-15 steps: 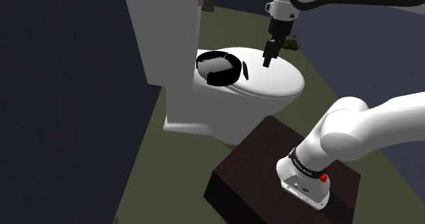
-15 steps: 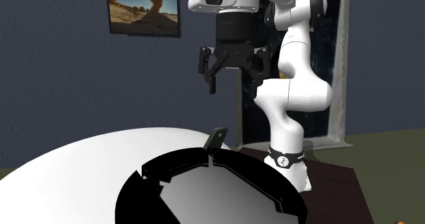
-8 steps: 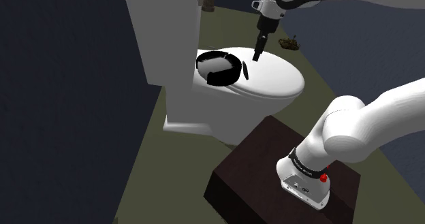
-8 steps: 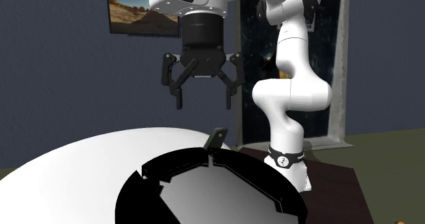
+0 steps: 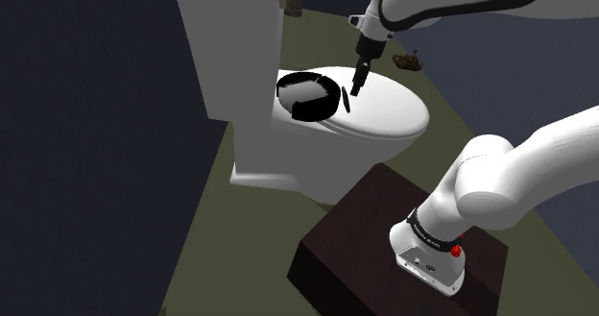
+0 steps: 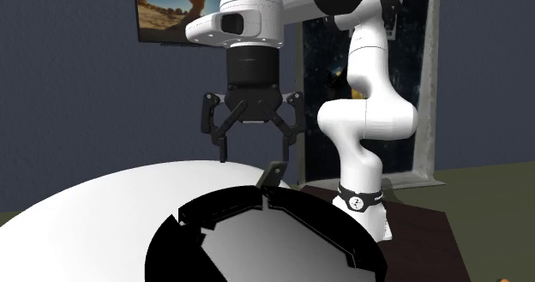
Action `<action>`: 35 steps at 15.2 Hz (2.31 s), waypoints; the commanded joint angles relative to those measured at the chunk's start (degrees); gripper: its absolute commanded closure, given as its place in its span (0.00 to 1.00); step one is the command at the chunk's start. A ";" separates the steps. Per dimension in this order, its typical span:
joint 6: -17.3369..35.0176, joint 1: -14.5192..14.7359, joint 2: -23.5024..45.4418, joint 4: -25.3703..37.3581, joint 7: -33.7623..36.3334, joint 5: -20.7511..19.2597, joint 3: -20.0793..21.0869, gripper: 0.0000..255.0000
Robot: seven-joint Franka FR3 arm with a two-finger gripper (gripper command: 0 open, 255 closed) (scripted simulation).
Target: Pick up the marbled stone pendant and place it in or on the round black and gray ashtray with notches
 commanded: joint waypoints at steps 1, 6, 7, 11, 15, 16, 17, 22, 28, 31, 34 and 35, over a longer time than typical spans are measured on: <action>0.43 0.01 0.09 -0.31 0.02 0.00 -0.04 0.00; 0.43 0.01 0.09 -0.31 0.02 0.00 -0.04 0.00; 0.43 0.01 0.09 -0.31 0.02 0.00 -0.04 1.00; 0.43 0.01 0.10 -0.31 0.02 0.00 -0.04 1.00; 0.43 0.01 0.10 -0.31 0.02 0.00 -0.04 1.00; 0.43 0.01 0.10 -0.31 0.02 0.00 -0.04 1.00; 0.43 0.01 0.10 -0.31 0.02 0.00 -0.04 0.00; -15.11 -1.11 11.47 8.96 36.71 -18.91 22.87 0.00; -10.75 -1.67 11.52 4.97 37.17 -20.29 21.29 0.00; -9.58 -1.93 11.60 3.98 37.29 -20.68 20.95 0.00; -9.58 -1.93 11.60 3.99 37.29 -20.68 20.95 0.00; -9.58 -1.93 11.60 3.99 37.29 -20.68 20.95 0.00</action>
